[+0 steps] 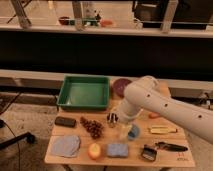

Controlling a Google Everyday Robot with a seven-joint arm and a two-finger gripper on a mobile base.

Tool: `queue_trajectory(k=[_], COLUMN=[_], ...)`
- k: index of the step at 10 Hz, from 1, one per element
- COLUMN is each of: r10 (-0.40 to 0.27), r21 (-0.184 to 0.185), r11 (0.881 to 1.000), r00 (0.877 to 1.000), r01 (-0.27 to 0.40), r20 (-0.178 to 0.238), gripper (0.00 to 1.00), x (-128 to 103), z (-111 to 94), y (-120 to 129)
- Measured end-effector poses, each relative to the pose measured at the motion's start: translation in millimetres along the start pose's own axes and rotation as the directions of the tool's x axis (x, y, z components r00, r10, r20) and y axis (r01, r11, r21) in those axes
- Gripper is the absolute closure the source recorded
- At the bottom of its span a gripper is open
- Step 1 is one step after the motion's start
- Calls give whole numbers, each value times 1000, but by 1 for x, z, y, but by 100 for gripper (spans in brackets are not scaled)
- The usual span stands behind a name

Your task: Wipe table surface with eraser

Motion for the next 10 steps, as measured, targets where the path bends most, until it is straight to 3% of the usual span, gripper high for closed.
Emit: queue_trajectory(k=[7, 10], r10=[-3, -44], r21=[3, 13], r11=[1000, 999], r00=[1000, 998], r01=[3, 44], r20=[11, 44], gripper=[20, 20], x=[-2, -38], z=[5, 26], y=[2, -3])
